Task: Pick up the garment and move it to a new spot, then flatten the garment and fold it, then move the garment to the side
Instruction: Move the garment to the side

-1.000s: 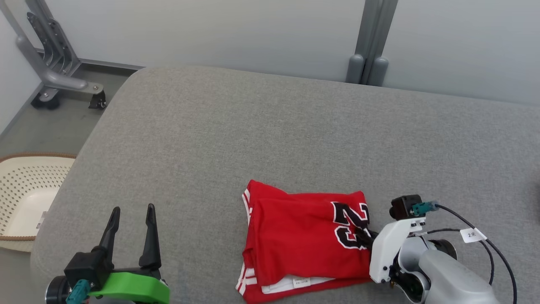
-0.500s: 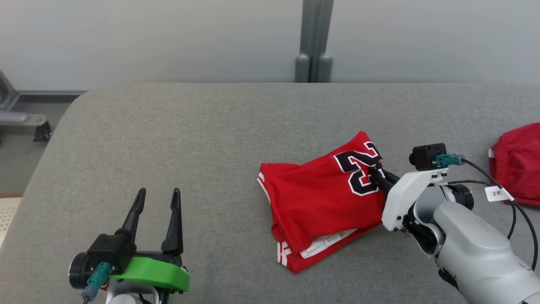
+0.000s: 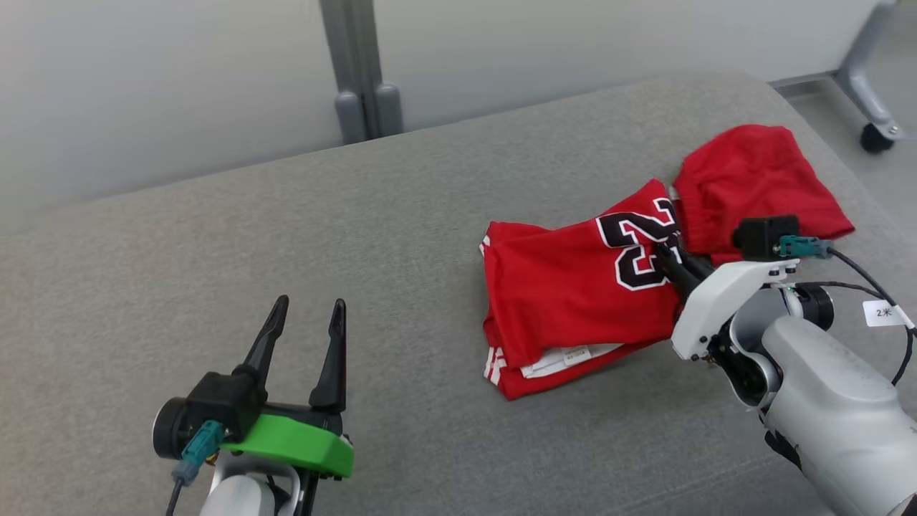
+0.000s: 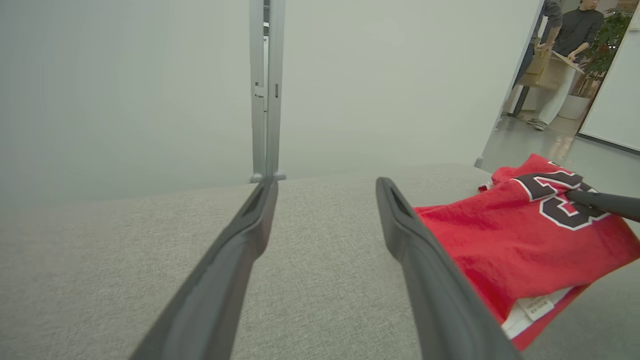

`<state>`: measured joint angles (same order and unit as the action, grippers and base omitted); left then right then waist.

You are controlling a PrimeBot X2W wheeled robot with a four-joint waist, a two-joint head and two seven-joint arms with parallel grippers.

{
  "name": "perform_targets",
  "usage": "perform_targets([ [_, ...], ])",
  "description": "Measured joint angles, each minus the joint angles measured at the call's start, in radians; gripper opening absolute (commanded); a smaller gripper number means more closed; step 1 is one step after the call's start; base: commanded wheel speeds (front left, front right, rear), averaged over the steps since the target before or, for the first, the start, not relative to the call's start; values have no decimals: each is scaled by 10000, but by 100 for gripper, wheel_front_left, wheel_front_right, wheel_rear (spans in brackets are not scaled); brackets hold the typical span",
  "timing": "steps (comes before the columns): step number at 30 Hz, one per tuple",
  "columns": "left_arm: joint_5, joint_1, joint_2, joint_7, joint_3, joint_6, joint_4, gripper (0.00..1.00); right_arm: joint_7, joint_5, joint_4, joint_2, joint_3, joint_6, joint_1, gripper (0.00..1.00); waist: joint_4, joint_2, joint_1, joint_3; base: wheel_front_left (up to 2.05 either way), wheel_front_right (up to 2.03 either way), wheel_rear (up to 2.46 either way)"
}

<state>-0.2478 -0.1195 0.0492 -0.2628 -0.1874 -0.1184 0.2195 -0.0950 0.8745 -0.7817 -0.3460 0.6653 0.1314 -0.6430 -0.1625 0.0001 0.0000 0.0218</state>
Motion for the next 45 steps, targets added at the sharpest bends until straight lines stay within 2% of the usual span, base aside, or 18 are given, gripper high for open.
perform_targets([
  [5, 90, -228, -4, 2, -203, 29, 65, 100, -309, 157, 117, -44, -159, -2, -41, 0, -805, 0, 0, 297, 0, 0, 0],
  [13, 366, -726, -10, 2, -339, -6, 165, 100, -466, 351, 136, -288, -322, -2, -1044, 0, -1240, 0, 0, 1276, 0, 0, 0],
  [16, 566, -1069, 8, 2, -407, -35, 180, 100, -280, 393, 180, -715, -209, -2, -1700, 0, -1235, 0, 0, 1761, 0, 0, 0],
  [22, 757, -1739, 188, 2, -420, -46, 171, 100, -205, 399, 257, -2025, -105, -2, -3051, 0, -1039, 0, 0, 2918, 0, 0, 0],
  [29, 876, -2173, 268, 2, -428, -50, 163, 100, -63, 690, -138, -3308, -52, 0, -3832, 0, -708, 0, 1, 4156, 0, 0, 0],
  [32, 924, -2245, 305, 2, -407, -50, 146, 100, -65, 765, -571, -3651, -38, 0, -4015, 0, -562, 0, 1, 4572, 0, 0, 0],
  [35, 953, -2338, 349, 2, -403, -58, 119, 100, -77, 729, -1133, -3726, 73, 0, -4097, 0, -431, 0, 1, 4915, 0, 0, 0],
  [36, 961, -2390, 355, 2, -410, -58, 94, 100, -125, 663, -1342, -3703, 144, 0, -4116, 13, -385, 0, 1, 5017, 0, 0, 0],
  [37, 965, -2432, 357, 0, -420, -59, 81, 100, -157, 604, -1555, -3678, 180, 0, -4145, 40, -345, 0, 1, 5094, 0, 0, 0],
  [38, 988, -2480, 355, -4, -428, -61, 73, 100, -263, 554, -1825, -3616, 194, 0, -4202, 75, -295, 0, 1, 5174, 0, 0, 0],
  [39, 1011, -2522, 347, -19, -431, -63, 63, 100, -332, 491, -2155, -3559, 226, 0, -4283, 100, -236, 0, 1, 5235, 0, 0, 0],
  [45, 997, -2594, 318, -23, -274, -50, 82, 100, -1419, -360, -3960, -3227, 196, 0, -4694, 100, 43, -1, 1, 5161, 0, 0, 0],
])
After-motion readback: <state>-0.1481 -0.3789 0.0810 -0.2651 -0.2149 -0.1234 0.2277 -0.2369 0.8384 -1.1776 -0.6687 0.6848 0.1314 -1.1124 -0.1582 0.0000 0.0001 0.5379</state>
